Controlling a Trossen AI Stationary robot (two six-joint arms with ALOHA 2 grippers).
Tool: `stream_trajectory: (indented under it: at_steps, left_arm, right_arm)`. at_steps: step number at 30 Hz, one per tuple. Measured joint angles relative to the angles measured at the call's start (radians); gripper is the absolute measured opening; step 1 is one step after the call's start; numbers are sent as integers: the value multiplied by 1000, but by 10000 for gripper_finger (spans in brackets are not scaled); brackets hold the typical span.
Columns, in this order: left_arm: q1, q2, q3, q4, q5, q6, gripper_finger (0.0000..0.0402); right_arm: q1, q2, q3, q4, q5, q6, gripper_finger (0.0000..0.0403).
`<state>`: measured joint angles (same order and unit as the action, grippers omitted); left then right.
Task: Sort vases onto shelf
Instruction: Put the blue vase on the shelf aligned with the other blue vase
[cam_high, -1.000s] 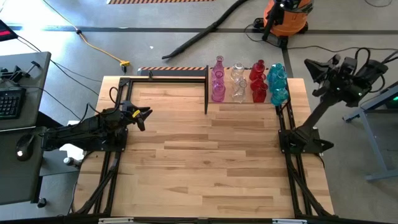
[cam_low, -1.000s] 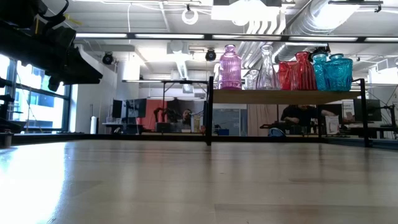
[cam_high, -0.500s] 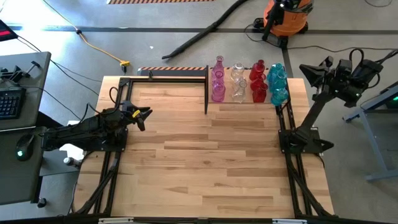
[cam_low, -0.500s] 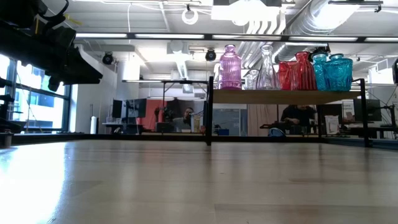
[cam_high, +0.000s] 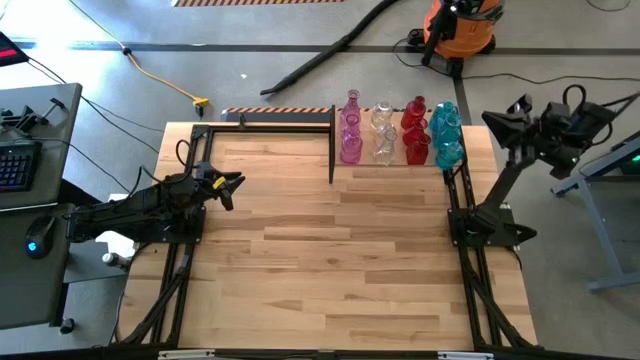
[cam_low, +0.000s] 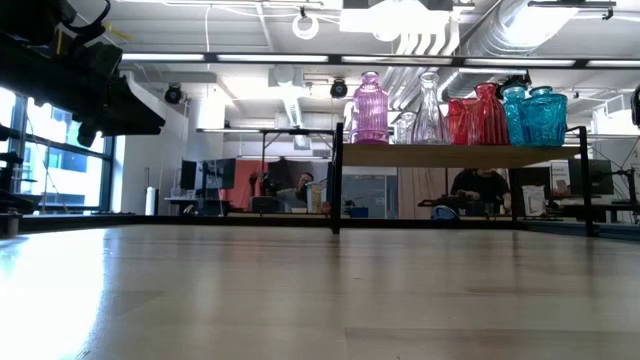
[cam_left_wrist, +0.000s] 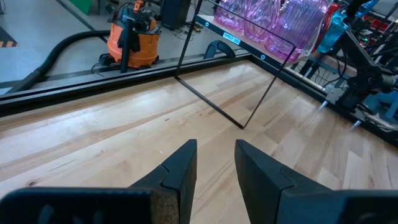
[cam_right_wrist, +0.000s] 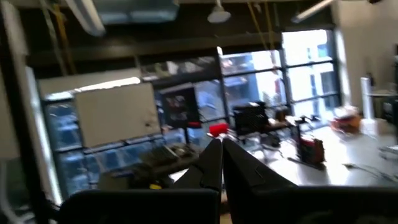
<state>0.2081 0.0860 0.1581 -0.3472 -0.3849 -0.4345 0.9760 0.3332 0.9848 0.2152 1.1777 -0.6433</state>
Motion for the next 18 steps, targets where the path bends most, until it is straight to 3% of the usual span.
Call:
stream_trajectory:
  at_steps: [5,18]
  left_arm:
    - [0,0,0,0,0,0,101]
    - [0,0,0,0,0,0,101]
  right_arm:
    - [-34,45,0,-1,-143,111,0]
    - [-156,210,34,35,-788,589,0]
